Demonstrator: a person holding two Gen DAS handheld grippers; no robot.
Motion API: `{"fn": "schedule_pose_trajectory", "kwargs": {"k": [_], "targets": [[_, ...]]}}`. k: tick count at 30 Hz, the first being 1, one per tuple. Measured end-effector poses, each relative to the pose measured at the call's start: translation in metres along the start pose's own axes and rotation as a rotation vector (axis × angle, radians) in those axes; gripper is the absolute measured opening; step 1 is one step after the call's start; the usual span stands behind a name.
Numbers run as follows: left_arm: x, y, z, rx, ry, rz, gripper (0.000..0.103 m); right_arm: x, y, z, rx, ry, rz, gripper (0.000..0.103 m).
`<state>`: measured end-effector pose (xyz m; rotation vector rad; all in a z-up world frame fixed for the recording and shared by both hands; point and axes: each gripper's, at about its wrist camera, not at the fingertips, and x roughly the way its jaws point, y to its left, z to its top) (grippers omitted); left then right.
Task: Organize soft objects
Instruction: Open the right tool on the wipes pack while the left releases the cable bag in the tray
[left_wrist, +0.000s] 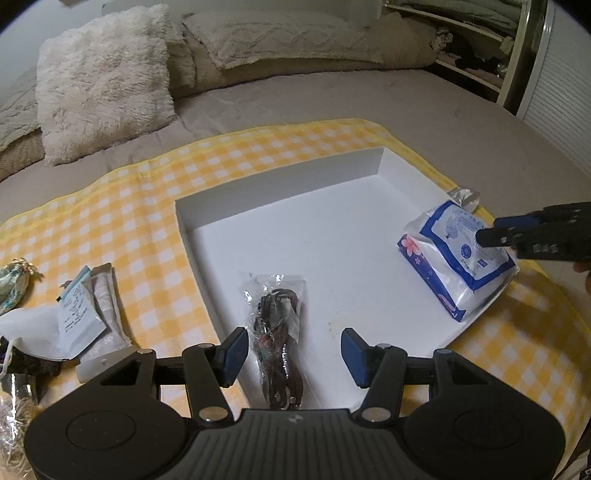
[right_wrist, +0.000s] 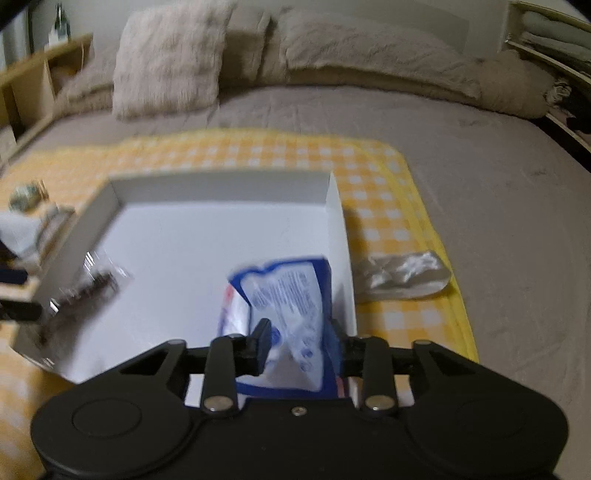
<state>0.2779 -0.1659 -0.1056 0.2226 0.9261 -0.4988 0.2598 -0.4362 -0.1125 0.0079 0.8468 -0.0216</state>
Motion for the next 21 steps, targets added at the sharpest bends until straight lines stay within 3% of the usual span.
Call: {"fn": "schedule_pose_trajectory", "kwargs": {"k": [9, 21], "targets": [[-0.033, 0.003, -0.004, -0.031, -0.066, 0.005, 0.056, -0.064, 0.014, 0.004, 0.039, -0.163, 0.074, 0.054], [-0.084, -0.007, -0.019, -0.064, -0.183, 0.012, 0.057, -0.117, 0.030, -0.007, 0.050, -0.255, 0.092, 0.064]]}}
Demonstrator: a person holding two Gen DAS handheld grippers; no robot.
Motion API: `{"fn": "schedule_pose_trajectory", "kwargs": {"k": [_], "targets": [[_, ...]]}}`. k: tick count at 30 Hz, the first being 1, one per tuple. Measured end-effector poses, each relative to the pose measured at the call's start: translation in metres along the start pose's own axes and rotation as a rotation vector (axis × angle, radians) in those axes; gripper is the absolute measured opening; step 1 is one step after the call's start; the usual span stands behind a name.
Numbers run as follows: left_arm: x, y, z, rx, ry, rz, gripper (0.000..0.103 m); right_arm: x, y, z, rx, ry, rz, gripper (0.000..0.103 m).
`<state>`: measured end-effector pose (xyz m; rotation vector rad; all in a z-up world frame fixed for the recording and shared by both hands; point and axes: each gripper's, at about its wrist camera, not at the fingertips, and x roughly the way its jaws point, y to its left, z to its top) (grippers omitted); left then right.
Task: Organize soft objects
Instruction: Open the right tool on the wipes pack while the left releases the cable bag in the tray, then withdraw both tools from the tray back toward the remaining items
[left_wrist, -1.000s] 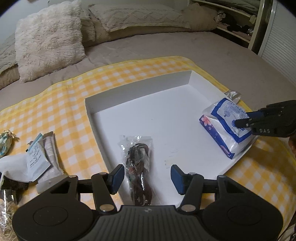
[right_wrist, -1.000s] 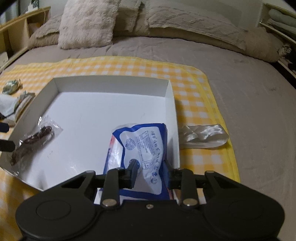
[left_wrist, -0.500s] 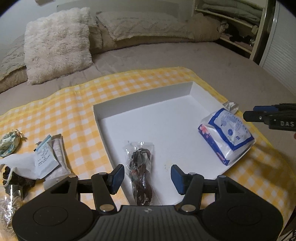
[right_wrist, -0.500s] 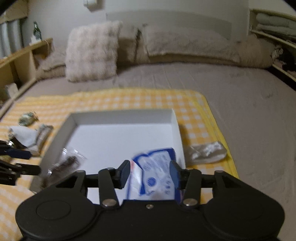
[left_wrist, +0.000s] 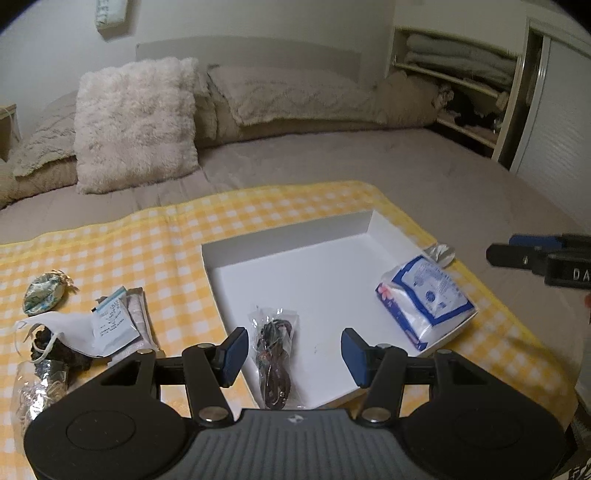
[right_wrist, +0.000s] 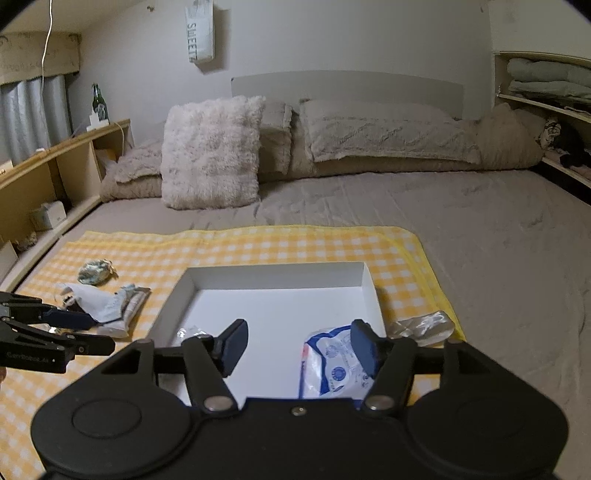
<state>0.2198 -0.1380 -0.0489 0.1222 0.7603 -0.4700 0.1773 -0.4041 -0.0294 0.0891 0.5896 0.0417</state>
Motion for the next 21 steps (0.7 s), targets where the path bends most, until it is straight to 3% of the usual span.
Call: {"fn": "schedule_pose_trajectory", "kwargs": {"k": [4, 17, 21], "targets": [[-0.016, -0.004, -0.003, -0.007, -0.047, 0.014, 0.059, -0.012, 0.009, -0.005, 0.007, -0.021, 0.013, 0.070], [-0.050, -0.006, -0.015, -0.036, -0.186, 0.112, 0.103, -0.032, 0.035, -0.018, -0.030, -0.086, 0.001, 0.097], [-0.055, -0.002, -0.016, -0.032, -0.214, 0.144, 0.103, -0.033, 0.037, -0.018, -0.027, -0.103, -0.003, 0.103]]}}
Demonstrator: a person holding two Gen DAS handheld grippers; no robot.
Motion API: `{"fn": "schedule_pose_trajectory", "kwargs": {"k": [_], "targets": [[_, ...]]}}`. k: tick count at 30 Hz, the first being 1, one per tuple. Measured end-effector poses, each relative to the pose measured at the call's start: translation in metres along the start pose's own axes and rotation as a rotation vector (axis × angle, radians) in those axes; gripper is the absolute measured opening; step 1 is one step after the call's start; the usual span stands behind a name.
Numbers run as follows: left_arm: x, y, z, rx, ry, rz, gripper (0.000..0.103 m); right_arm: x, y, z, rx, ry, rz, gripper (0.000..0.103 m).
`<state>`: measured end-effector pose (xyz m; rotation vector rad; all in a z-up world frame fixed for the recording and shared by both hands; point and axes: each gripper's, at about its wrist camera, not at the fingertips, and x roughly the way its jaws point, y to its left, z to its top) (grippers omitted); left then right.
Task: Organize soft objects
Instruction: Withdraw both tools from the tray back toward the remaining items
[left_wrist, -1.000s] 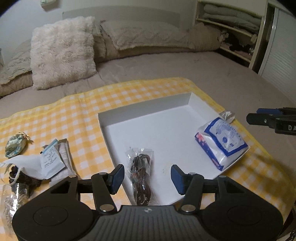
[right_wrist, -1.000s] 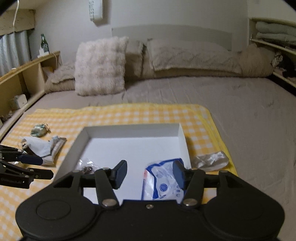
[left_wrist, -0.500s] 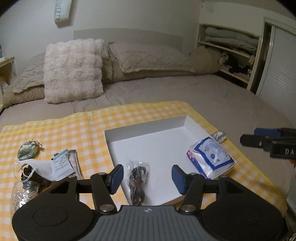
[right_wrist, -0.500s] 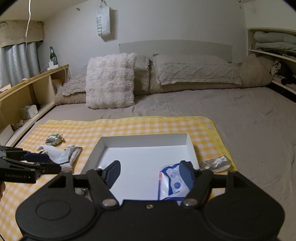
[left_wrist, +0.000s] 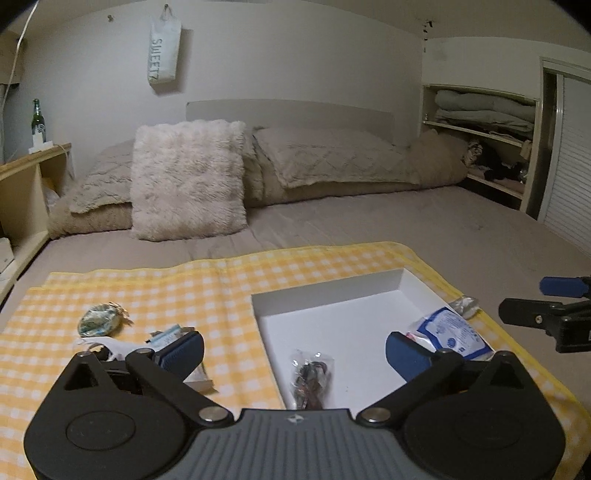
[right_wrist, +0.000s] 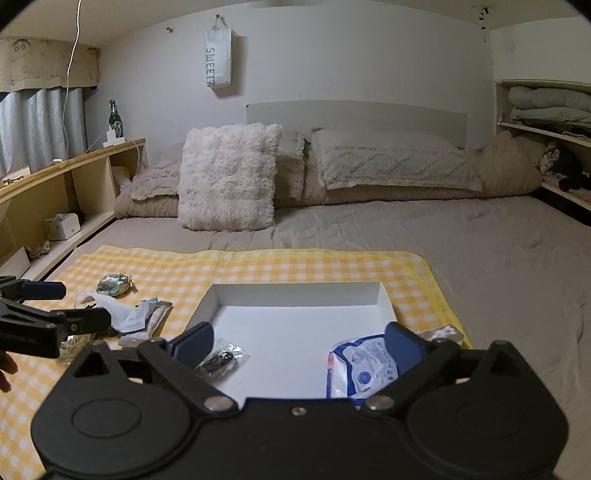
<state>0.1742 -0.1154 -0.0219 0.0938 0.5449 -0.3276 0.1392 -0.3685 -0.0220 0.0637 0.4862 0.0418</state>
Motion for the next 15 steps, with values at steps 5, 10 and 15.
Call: {"fn": "schedule_pose_trajectory", "kwargs": {"k": [5, 10, 15], "targets": [[-0.003, 0.013, 0.002, -0.026, -0.014, 0.031, 0.103, 0.003, 0.008, 0.001, -0.030, -0.026, -0.019, 0.103], [-0.008, 0.028, 0.005, -0.047, -0.033, 0.065, 0.103, 0.011, 0.018, 0.004, -0.049, -0.036, -0.013, 0.103], [-0.014, 0.046, 0.007, -0.046, -0.042, 0.105, 0.103, 0.021, 0.034, 0.010, -0.080, -0.039, -0.007, 0.103]]}}
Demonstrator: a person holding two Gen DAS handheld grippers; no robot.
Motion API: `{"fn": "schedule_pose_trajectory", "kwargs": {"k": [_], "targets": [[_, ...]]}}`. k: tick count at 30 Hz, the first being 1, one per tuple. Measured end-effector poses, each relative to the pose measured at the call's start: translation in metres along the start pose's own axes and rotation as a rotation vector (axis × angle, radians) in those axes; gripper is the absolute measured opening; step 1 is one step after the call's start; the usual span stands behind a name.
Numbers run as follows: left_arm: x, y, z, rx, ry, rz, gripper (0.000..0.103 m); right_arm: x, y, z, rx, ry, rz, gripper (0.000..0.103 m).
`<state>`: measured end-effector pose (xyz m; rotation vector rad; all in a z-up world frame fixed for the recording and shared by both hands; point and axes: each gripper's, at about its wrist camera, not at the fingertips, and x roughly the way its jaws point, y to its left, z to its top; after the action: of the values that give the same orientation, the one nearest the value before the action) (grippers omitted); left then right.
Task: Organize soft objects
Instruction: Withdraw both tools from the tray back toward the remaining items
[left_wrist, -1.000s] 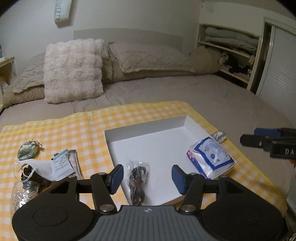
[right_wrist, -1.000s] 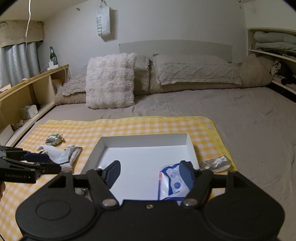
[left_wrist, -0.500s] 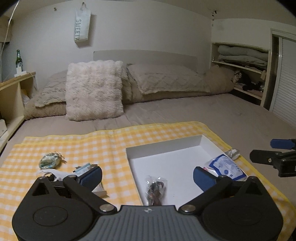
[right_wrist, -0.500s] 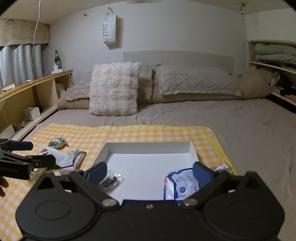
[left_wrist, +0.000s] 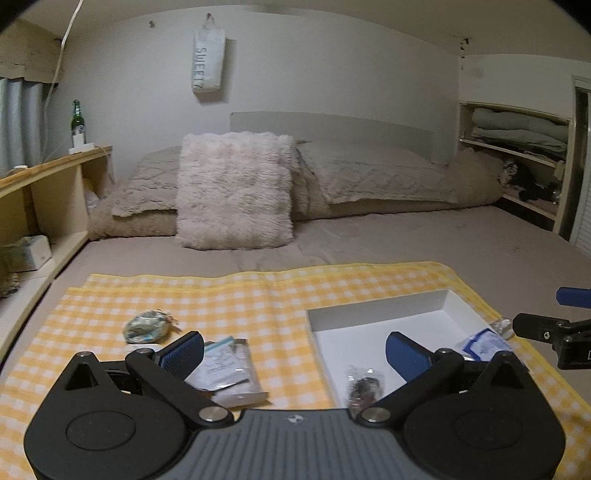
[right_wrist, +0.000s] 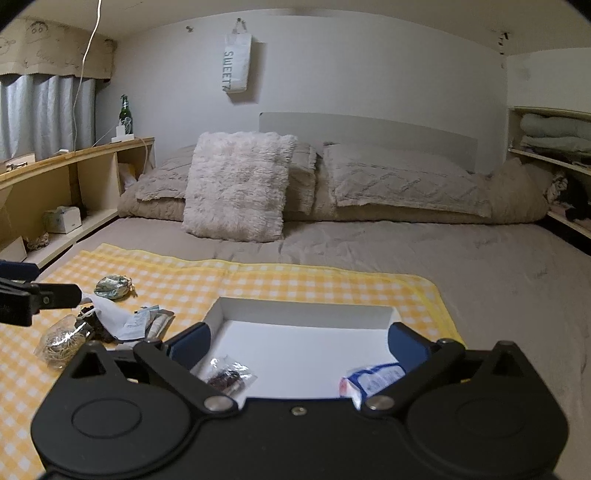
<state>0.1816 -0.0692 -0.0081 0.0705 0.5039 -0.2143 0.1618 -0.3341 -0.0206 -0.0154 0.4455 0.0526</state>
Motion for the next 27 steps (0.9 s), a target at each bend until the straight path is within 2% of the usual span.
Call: {"fn": "schedule_pose_trajectory", "kwargs": {"k": [22, 27], "targets": [[-0.012, 0.113, -0.009, -0.106, 0.027, 0.211, 0.103, 0.050, 0.106, 0.035, -0.088, -0.015, 0.176, 0.103], [-0.005, 0.136, -0.016, -0.107, 0.062, 0.254, 0.103, 0.064, 0.129, 0.042, -0.100, -0.032, 0.207, 0.103]]}}
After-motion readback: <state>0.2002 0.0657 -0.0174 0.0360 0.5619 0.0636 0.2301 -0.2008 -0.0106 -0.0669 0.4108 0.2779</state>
